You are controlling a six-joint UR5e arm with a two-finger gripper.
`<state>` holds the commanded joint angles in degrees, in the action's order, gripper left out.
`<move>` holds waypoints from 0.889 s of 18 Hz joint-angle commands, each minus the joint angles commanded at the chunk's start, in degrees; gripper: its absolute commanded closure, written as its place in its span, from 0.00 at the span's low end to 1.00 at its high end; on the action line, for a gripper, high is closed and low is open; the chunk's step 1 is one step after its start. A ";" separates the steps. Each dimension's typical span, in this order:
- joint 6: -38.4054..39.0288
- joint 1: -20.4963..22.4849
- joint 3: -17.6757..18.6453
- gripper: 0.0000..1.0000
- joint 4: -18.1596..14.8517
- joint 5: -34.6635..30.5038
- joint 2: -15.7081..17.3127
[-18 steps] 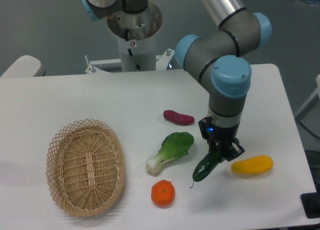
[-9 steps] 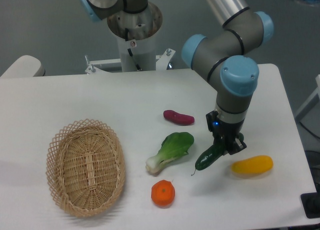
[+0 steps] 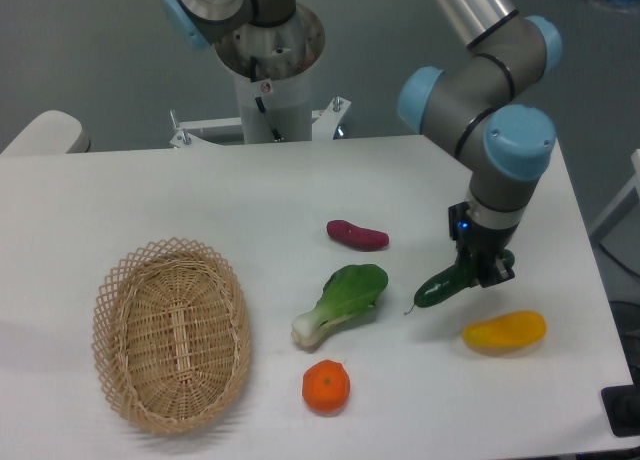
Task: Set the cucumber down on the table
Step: 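Lift the held cucumber and carry it away from the bok choy, then lower the cucumber onto the table and open the gripper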
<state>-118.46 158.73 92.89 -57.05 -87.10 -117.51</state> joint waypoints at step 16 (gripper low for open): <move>0.51 1.32 3.44 0.64 4.32 0.00 -1.59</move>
<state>-117.95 160.05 96.33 -52.73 -87.10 -119.09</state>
